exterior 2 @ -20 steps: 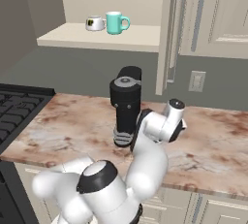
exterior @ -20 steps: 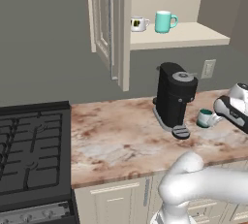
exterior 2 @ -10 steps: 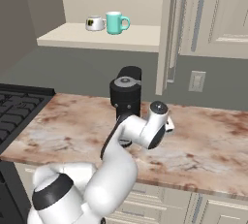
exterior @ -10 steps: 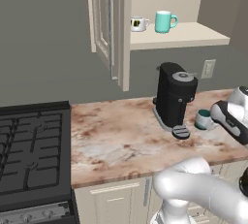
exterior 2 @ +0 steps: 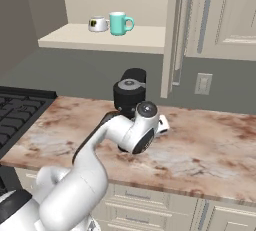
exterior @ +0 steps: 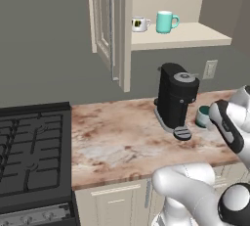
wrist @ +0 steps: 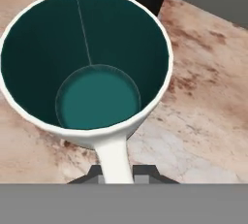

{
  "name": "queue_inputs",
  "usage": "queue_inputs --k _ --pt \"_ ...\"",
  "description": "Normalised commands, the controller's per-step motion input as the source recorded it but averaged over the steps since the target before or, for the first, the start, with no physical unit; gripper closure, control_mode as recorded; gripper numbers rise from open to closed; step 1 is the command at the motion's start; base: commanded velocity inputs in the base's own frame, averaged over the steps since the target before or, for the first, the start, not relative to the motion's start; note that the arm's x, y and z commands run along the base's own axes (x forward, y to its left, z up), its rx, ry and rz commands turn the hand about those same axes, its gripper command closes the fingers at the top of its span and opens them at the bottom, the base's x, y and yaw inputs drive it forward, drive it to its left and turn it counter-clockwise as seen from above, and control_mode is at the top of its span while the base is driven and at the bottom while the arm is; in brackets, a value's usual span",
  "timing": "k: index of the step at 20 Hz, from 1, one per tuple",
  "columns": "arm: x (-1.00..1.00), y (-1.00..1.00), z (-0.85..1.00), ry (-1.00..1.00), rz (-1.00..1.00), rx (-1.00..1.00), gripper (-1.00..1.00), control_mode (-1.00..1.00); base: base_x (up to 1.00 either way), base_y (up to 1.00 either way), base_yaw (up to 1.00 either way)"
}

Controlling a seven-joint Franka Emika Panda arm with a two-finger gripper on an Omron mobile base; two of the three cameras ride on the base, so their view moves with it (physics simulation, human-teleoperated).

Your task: Pick the mug on the counter and place it in the cabinet with the handle facing the right, like the mugs already inside.

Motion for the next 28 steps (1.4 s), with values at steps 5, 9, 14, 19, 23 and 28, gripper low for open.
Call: queue_inputs --k 5,9,14,19,23,28 --pt "-0.21 0.22 0.75 -0.04 0.00 -0.03 1.00 -1.00 0.00 0.00 0.00" --pt "-0.20 0.25 0.80 -0.04 0.00 -0.02 1.00 -1.00 0.00 0.00 0.00" --pt "-0.19 0.18 0.82 -0.07 0.00 0.00 1.00 -1.00 0.00 0.00 0.00" --pt "-0.01 0.11 0.80 -0.06 0.00 0.00 1.00 -1.00 0.00 0.00 0.00" --pt "0.00 0.12 0.79 -0.04 0.00 0.00 1.00 -1.00 0.00 0.00 0.00" --pt "0.00 0.14 0.82 -0.04 0.00 0.00 1.00 -1.00 0.00 0.00 0.00"
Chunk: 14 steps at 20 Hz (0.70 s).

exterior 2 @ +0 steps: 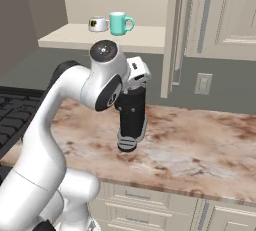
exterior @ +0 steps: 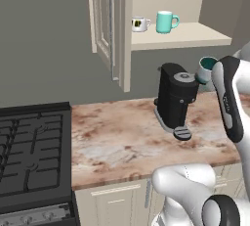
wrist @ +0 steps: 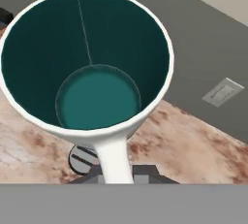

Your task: Pick the mug on the counter and place it in the cabinet with the handle facing the right, like the mugs already inside.

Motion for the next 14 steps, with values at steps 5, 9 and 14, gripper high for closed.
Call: queue_inputs --k 5,9,14 --pt "0.00 0.11 0.67 -0.04 0.00 0.00 1.00 -1.00 0.00 0.00 0.00" --pt "0.02 0.09 0.60 -0.05 0.00 0.00 1.00 -1.00 0.00 0.00 0.00" --pt "0.30 0.04 0.39 -0.01 0.00 0.01 1.00 -1.00 0.00 0.00 0.00"
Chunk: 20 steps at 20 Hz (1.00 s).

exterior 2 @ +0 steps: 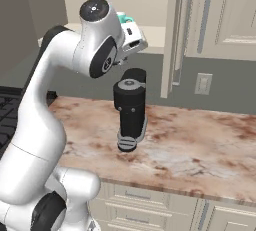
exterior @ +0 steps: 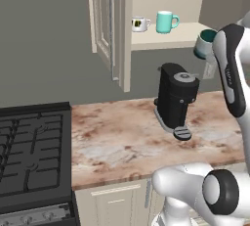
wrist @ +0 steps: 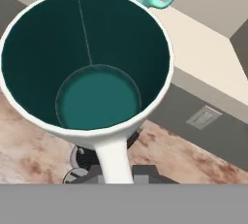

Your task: Pick the mug on the counter and place it in the cabinet with the handle facing the right, like the mugs already inside.

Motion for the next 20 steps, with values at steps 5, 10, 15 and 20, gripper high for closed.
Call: queue_inputs --k 5,10,15,20 --pt "0.49 0.00 0.14 0.00 0.00 0.00 1.00 -1.00 0.00 0.00 0.00" --pt "0.38 0.03 0.23 0.00 0.00 0.01 1.00 -1.00 0.00 0.00 0.00" --pt "0.38 0.00 0.04 0.00 0.00 0.06 1.00 -1.00 0.00 0.00 0.00" --pt "0.55 0.00 0.00 0.00 0.00 0.06 1.00 -1.00 0.00 0.00 0.00"
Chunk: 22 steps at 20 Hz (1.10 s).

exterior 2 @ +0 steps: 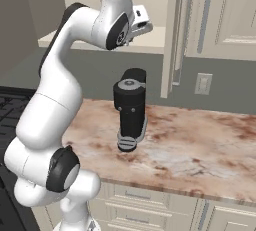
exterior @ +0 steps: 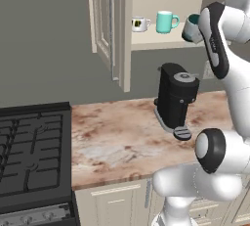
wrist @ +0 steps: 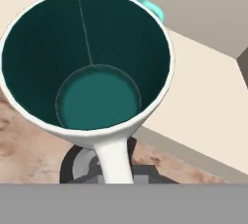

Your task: Pick the mug on the counter and place it in the cabinet with the handle facing the right, like the mugs already inside.

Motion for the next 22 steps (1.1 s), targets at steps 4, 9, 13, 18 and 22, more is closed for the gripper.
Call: queue_inputs --k 4,9,13,18,22 --pt "0.55 0.00 -0.01 0.00 0.00 0.02 1.00 -1.00 0.00 0.00 0.00" --pt "0.36 0.03 -0.02 -0.01 0.00 0.00 1.00 -1.00 0.00 0.00 0.00" --pt "0.18 0.07 -0.04 0.00 0.00 0.00 1.00 -1.00 0.00 0.00 0.00" --pt "0.13 0.10 -0.24 0.00 0.00 0.00 1.00 -1.00 0.00 0.00 0.00" --pt "0.16 0.06 -0.18 0.00 0.00 0.01 1.00 -1.00 0.00 0.00 0.00"
